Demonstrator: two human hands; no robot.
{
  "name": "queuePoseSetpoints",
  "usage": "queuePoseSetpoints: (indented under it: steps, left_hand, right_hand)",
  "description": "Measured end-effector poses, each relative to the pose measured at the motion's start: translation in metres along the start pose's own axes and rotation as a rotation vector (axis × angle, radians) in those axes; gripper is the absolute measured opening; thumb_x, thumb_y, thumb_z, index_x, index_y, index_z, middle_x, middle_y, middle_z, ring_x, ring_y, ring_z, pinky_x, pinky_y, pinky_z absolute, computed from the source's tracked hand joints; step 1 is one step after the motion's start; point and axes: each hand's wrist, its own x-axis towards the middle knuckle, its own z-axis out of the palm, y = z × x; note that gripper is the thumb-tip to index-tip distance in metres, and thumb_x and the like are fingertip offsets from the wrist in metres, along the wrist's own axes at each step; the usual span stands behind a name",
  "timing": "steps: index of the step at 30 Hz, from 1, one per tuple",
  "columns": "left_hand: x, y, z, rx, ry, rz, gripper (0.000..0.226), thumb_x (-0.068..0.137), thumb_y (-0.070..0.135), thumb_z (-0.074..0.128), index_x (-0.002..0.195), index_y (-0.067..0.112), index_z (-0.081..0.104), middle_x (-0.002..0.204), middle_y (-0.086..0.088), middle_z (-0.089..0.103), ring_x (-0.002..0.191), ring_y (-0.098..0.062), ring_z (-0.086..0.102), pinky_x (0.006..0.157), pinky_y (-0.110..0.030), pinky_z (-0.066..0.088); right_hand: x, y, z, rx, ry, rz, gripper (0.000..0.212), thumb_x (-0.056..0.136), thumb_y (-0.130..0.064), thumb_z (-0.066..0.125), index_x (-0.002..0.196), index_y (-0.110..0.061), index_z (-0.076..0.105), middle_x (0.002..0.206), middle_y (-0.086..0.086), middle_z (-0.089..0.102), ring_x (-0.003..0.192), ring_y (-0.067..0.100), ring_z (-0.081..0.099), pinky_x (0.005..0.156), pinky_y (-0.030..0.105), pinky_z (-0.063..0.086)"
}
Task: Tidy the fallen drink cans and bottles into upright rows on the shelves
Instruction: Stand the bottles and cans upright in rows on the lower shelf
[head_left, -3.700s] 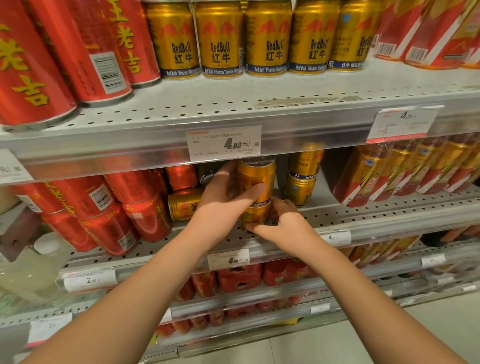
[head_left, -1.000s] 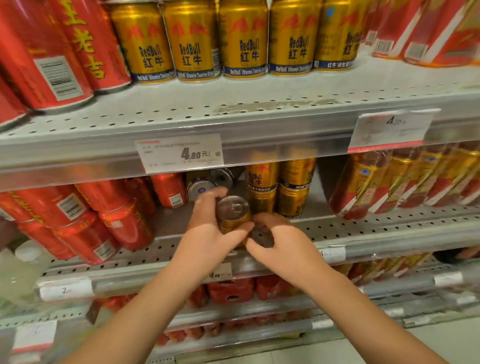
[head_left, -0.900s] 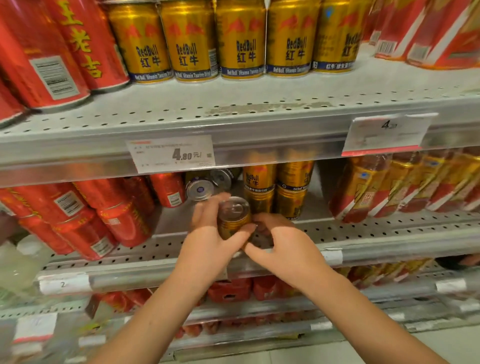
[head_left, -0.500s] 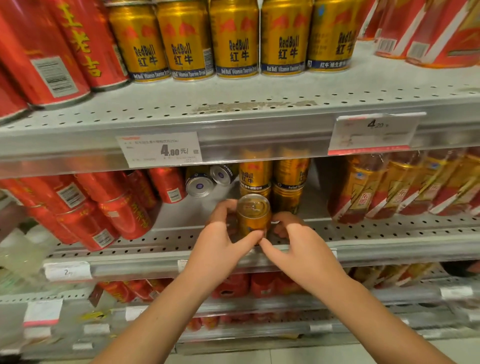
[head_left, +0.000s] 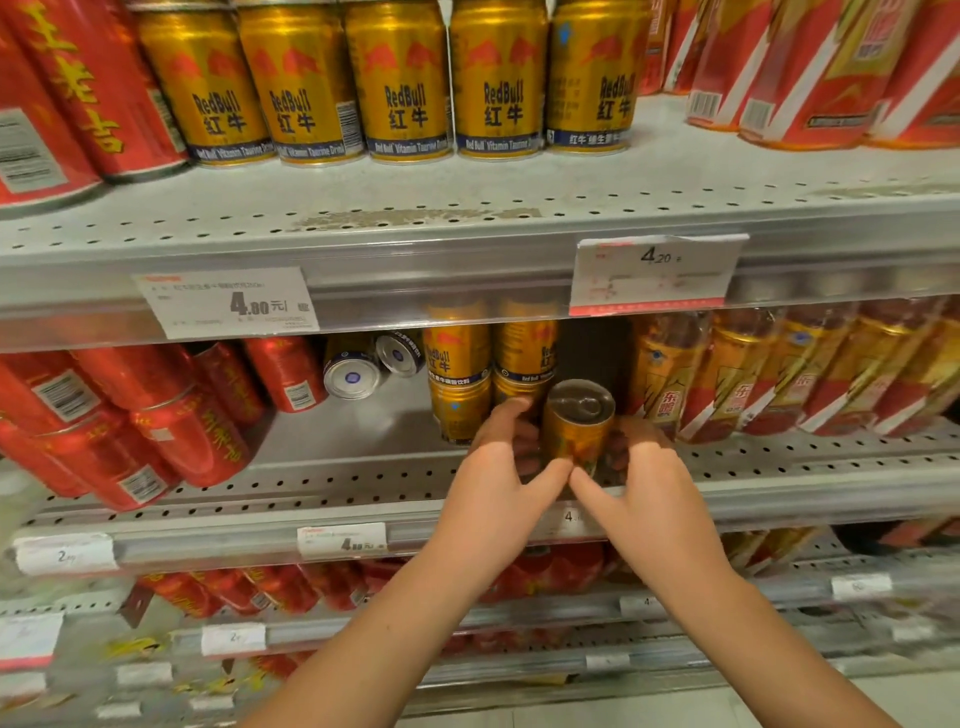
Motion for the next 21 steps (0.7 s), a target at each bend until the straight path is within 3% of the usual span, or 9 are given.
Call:
queuePoseSetpoints:
  steps: [2,7,9,12,14,16,19,21]
  left_hand:
    - [0.000,0.003,0.006,-0.075,-0.014,-0.026,0.053,0.091,0.030,0.074,0.136,0.031,0.046,0.112,0.012,0.067,0.102,0.001,0.066,0.092,-0.029,0.056]
    - [-0.003,-0.010,-0.010,0.101,0.060,0.058,0.021,0.092,0.030,0.066,0.111,0.039,0.062,0.102,0.021,0.064,0.094,0.006,0.062,0.074,-0.008,0.047]
    - [-0.005,-0.017,-0.028,0.118,0.158,0.085,0.012,0.092,0.028,0.066,0.096,0.039,0.066,0.095,0.020,0.062,0.090,-0.001,0.062,0.074,-0.013,0.047]
    - [-0.005,-0.031,-0.063,0.137,0.296,0.076,0.009,0.094,0.030,0.065,0.087,0.035,0.065,0.091,0.016,0.062,0.088,-0.006,0.061,0.077,-0.025,0.049]
    - [0.001,-0.039,-0.088,0.228,0.374,0.093,0.008,0.096,0.028,0.063,0.090,0.034,0.064,0.095,0.016,0.061,0.090,-0.009,0.061,0.079,-0.031,0.051]
    - [0.015,-0.049,-0.110,0.388,0.366,0.066,0.011,0.097,0.027,0.060,0.107,0.029,0.064,0.112,0.007,0.059,0.102,-0.018,0.061,0.087,-0.034,0.051]
    - [0.042,-0.061,-0.134,0.708,0.314,0.063,0.044,0.096,0.027,0.062,0.137,0.014,0.057,0.140,-0.011,0.050,0.124,-0.031,0.050,0.105,-0.043,0.044]
    - [0.055,-0.070,-0.140,0.924,0.226,0.130,0.059,0.096,0.036,0.058,0.148,0.010,0.046,0.148,-0.013,0.044,0.129,-0.032,0.044,0.108,-0.044,0.039]
  right_hand:
    - [0.003,0.002,-0.002,-0.039,0.011,0.044,0.044,0.080,-0.057,0.068,0.090,-0.019,0.048,0.074,-0.003,0.050,0.074,0.023,0.057,0.048,0.024,0.028]
    - [0.001,-0.007,-0.008,-0.108,0.027,0.037,0.048,0.081,-0.059,0.070,0.090,-0.020,0.042,0.078,-0.005,0.042,0.082,0.022,0.050,0.060,0.029,0.035]
    - [-0.007,-0.011,-0.015,-0.060,0.111,0.033,0.051,0.081,-0.059,0.071,0.082,-0.021,0.037,0.079,-0.006,0.042,0.076,0.016,0.046,0.059,0.030,0.038]
    - [-0.026,-0.021,-0.023,0.114,0.148,-0.068,0.036,0.084,-0.062,0.063,0.086,-0.034,0.041,0.080,-0.014,0.044,0.076,0.005,0.049,0.059,0.024,0.040]
    - [-0.038,-0.036,-0.019,0.160,0.087,-0.188,0.022,0.086,-0.060,0.056,0.089,-0.040,0.047,0.084,-0.018,0.047,0.083,0.005,0.052,0.064,0.020,0.039]
    - [-0.046,-0.053,-0.006,0.168,-0.001,-0.305,0.012,0.092,-0.052,0.055,0.092,-0.041,0.051,0.091,-0.022,0.048,0.089,0.004,0.054,0.068,0.017,0.040]
    - [-0.046,-0.080,0.025,0.168,-0.091,-0.419,0.013,0.095,-0.047,0.052,0.103,-0.038,0.056,0.100,-0.025,0.050,0.099,0.002,0.054,0.077,0.016,0.043]
    - [-0.042,-0.098,0.049,0.152,-0.111,-0.436,0.019,0.095,-0.049,0.045,0.107,-0.039,0.056,0.099,-0.024,0.049,0.098,0.000,0.052,0.077,0.015,0.043]
